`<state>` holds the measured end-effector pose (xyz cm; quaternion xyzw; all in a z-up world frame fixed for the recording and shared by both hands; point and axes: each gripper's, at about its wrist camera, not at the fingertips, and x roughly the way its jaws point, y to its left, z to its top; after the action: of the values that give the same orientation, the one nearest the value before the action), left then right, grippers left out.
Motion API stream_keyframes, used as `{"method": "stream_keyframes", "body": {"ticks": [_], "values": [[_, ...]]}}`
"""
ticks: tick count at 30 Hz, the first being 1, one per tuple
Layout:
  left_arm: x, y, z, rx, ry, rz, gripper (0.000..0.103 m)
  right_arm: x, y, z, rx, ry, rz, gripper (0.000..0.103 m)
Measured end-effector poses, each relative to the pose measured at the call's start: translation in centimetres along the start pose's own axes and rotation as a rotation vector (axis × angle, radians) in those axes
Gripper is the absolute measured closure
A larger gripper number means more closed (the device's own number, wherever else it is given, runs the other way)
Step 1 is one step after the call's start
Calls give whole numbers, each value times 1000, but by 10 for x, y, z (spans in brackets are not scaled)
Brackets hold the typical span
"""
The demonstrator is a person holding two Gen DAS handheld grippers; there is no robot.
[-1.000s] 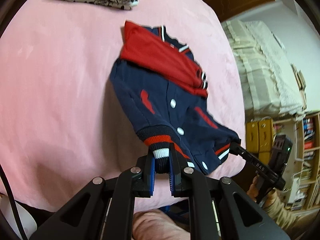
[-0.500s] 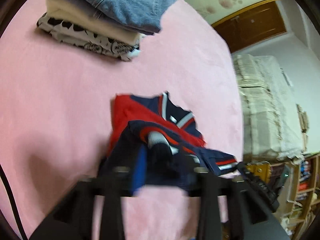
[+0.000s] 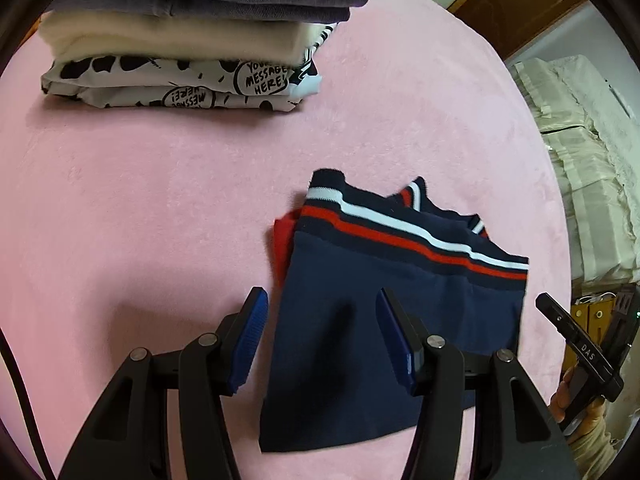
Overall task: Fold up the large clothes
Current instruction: 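Lay the hem over the collar and open both tools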
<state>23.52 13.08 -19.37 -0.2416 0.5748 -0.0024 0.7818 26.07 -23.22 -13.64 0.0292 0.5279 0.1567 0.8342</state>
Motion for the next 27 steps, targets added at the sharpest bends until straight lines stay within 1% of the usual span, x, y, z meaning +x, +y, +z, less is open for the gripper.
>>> {"method": "stream_keyframes", "body": {"ticks": [2,4,5,6,7,8,9,10,11,12,13,14,15,17,18,19,20,21,23,25,27], "values": [[7,0,6,-2,3,2,49,12,-4,3,15,2,2,53],[13,-2,8,2,10,-3,73,23,-6,6,28,6,5,53],[19,-3,9,6,23,13,90,31,-7,8,34,19,-4,57],[22,-5,10,10,32,35,95,36,-7,9,32,37,-5,84],[23,-6,9,16,14,73,96,41,-6,10,20,53,-14,94],[22,-9,9,24,-4,97,97,41,-5,10,10,41,-29,94],[23,-9,8,36,-19,126,97,38,-4,9,-11,11,-52,94],[28,-6,7,33,-15,163,97,40,-4,6,-28,3,-74,94],[33,-3,7,21,-1,174,97,47,-7,3,-27,24,-86,93],[38,1,6,5,17,175,97,54,-10,0,-19,51,-94,89],[41,3,6,-8,21,173,96,56,-11,-2,-16,60,-97,89],[39,2,5,-7,12,173,96,52,-10,-1,-15,47,-101,86],[36,0,5,1,2,177,95,46,-8,-1,-5,38,-105,78],[27,-9,3,35,-22,214,91,27,-3,1,-6,-25,-142,74],[18,-16,0,55,-44,243,89,14,3,1,-14,-68,-147,74],[9,-23,-3,73,-79,251,89,6,6,0,-21,-93,-143,74],[1,-29,-7,84,-111,241,84,-5,14,-3,-32,-119,-125,74],[-11,-39,-15,98,-154,203,77,-13,22,-6,-42,-133,-100,74],[-22,-54,-30,107,-197,117,73,-22,42,-15,-65,-145,-37,74],[-20,-68,-45,106,-195,71,73,-21,65,-28,-85,-136,28,74],[-5,-80,-62,104,-172,65,73,-13,86,-44,-122,-117,64,74]]}}
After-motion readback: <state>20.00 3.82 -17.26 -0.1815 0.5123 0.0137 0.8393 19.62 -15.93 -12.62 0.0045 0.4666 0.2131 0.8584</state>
